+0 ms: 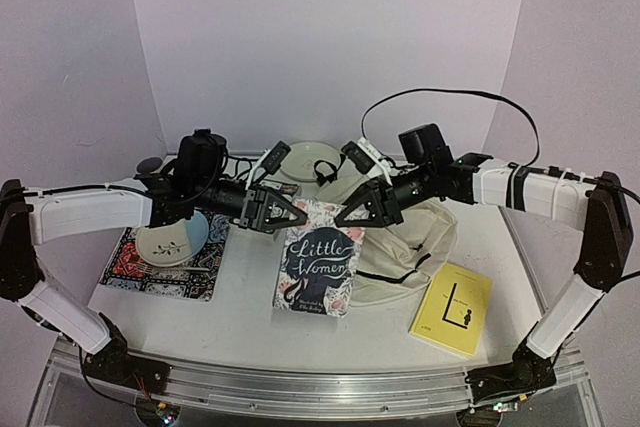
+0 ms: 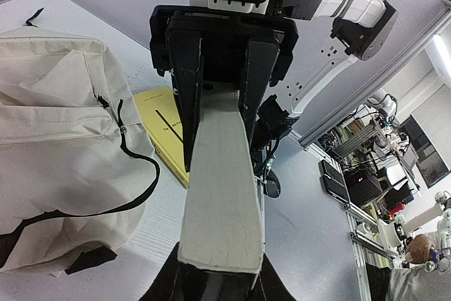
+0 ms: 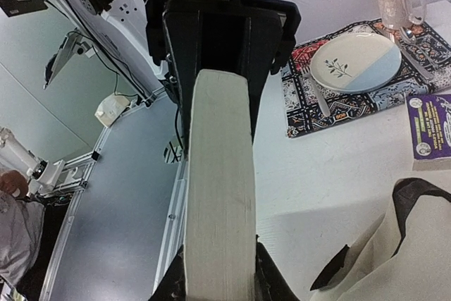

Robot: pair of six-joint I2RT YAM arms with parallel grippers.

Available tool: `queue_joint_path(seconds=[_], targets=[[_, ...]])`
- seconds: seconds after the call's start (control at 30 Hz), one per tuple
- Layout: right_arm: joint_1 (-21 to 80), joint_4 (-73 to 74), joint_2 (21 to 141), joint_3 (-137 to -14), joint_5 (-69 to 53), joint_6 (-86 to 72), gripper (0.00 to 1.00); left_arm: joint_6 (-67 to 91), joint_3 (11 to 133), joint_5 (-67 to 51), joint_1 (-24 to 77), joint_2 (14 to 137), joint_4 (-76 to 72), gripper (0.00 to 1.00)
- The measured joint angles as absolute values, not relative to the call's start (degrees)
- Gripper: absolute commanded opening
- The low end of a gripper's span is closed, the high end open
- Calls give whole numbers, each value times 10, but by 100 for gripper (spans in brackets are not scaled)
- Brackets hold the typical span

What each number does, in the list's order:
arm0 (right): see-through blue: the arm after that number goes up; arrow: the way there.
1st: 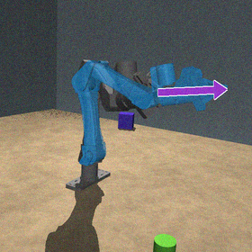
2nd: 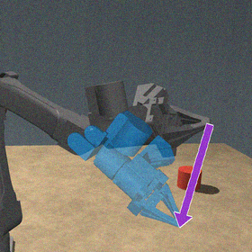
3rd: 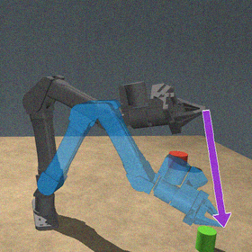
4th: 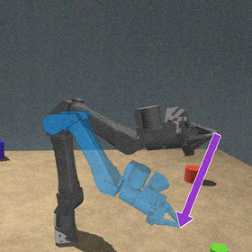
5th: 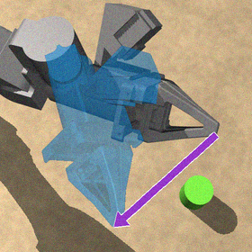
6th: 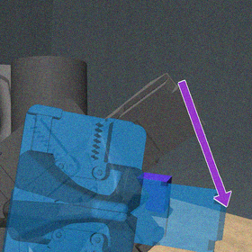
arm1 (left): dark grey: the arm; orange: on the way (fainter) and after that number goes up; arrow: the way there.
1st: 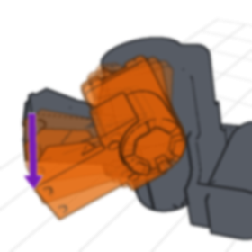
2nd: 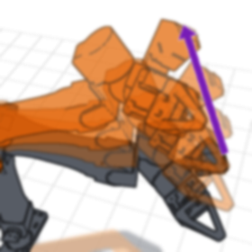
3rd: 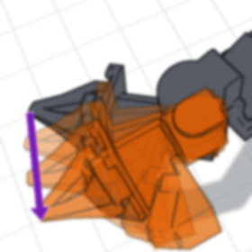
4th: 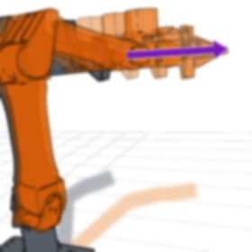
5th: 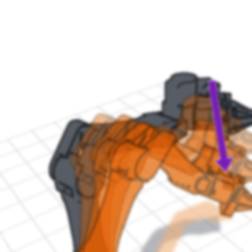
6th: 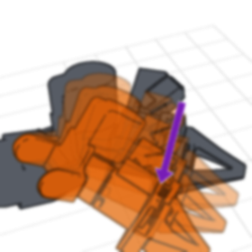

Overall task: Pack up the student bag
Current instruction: Pass from the left arm to the right, then pass from the right arm to the left

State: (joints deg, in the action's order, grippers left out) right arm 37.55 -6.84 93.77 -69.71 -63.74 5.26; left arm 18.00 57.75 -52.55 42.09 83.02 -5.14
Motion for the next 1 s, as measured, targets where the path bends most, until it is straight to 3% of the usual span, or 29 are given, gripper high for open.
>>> queue_joint_path(seconds=[0.17, 0.5, 0.67, 1.0], targets=[[372, -66, 938, -700, -629, 44, 0, 179, 578, -488, 423, 829, -50, 42], [362, -143, 938, -695, -542, -104, 0, 289, 532, -278, 417, 791, -97, 82], [360, -210, 929, -673, -485, -194, 0, 375, 451, -214, 417, 754, -162, 89], [360, -388, 898, -600, -424, -366, 0, 525, 351, -166, 417, 745, -313, 91]])
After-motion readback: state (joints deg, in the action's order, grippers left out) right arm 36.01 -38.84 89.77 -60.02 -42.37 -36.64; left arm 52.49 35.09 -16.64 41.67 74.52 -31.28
